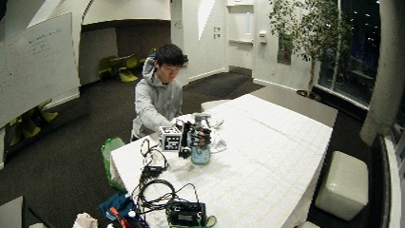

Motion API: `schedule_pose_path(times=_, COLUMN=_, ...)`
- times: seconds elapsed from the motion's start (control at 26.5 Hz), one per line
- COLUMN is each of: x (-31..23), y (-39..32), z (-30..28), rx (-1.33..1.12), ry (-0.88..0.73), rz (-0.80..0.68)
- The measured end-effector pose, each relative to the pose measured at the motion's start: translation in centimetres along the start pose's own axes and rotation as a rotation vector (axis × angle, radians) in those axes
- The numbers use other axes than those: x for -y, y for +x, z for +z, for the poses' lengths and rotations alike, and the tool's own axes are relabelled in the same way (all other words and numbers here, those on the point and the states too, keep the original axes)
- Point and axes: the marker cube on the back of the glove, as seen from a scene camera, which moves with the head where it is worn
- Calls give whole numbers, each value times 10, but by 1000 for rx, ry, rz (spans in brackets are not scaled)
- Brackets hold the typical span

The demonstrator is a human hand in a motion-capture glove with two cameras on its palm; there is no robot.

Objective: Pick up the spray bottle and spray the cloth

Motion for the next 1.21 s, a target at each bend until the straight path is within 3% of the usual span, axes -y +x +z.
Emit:
schedule_pose_path(times=0.23, x=3, y=-16, z=20, rx=-87, ry=-122, rz=-67)
schedule_pose_path(times=0.49, x=-14, y=-42, z=25, rx=-379, ry=-341, rz=-155)
schedule_pose_path(times=0.98, x=-69, y=-98, z=16, rx=-1004, ry=-536, rz=-316)
schedule_pose_path(times=1.21, x=-98, y=-86, z=26, rx=-1206, ry=-604, rz=-314)
